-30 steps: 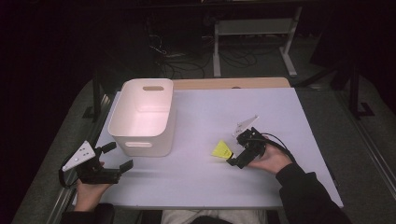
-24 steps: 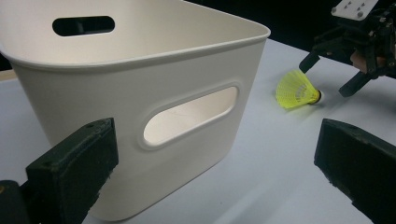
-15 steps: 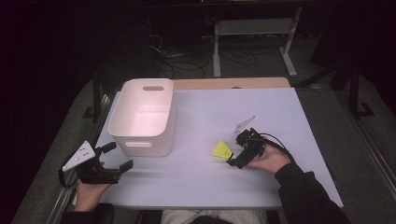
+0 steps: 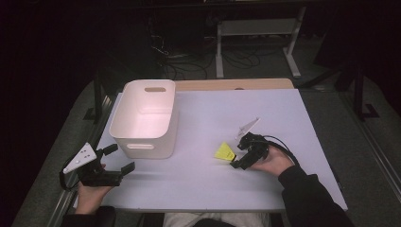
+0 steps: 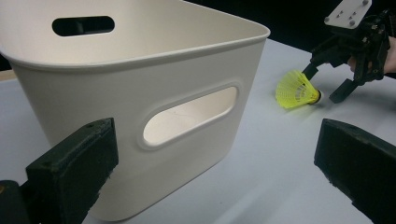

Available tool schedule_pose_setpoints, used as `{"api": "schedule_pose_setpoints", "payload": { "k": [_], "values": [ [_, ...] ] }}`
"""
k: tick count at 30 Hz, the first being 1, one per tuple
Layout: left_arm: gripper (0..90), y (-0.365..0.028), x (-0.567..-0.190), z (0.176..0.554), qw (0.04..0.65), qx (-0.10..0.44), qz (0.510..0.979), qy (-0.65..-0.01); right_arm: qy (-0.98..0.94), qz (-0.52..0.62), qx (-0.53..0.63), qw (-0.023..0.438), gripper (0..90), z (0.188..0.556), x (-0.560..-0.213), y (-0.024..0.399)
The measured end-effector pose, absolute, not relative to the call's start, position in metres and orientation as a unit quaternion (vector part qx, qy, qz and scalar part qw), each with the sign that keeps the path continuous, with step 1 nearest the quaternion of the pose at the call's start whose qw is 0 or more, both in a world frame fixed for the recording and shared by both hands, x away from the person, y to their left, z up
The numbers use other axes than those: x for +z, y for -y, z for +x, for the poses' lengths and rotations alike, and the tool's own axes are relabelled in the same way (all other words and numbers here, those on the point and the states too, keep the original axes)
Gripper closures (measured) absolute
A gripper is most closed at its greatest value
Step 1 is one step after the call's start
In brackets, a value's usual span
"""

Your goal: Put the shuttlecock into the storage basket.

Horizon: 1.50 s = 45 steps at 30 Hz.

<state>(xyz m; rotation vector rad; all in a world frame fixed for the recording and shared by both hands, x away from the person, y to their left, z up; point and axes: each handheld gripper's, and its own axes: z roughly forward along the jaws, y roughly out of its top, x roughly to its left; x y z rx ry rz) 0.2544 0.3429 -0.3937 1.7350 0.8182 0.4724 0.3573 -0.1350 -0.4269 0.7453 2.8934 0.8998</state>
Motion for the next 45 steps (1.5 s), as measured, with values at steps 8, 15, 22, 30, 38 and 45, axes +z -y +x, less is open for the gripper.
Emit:
{"api": "schedule_pose_setpoints", "payload": {
  "k": [8, 15, 22, 30, 38, 45],
  "values": [
    [0.0, -0.343, -0.394, 0.254, 0.551, 0.200, 0.733, -0.345, -0.931, 0.235, 0.281, 0.010, 40.3, 0.356, -0.429, 0.135],
    [0.0, -0.342, -0.394, 0.254, 0.548, 0.199, 0.736, -0.345, -0.933, 0.228, 0.276, 0.011, 53.6, 0.356, -0.429, 0.133],
    [0.0, -0.343, -0.394, 0.254, 0.548, 0.200, 0.735, -0.345, -0.934, 0.225, 0.276, 0.012, 62.4, 0.355, -0.428, 0.133],
    [0.0, -0.343, -0.394, 0.254, 0.549, 0.199, 0.735, -0.345, -0.934, 0.223, 0.279, 0.011, 62.8, 0.354, -0.425, 0.134],
    [0.0, -0.343, -0.394, 0.254, 0.549, 0.200, 0.734, -0.345, -0.934, 0.217, 0.283, 0.015, 62.8, 0.352, -0.421, 0.133],
    [0.0, -0.343, -0.394, 0.254, 0.550, 0.200, 0.734, -0.345, -0.933, 0.212, 0.290, 0.014, 62.9, 0.350, -0.415, 0.133]
  ]
}}
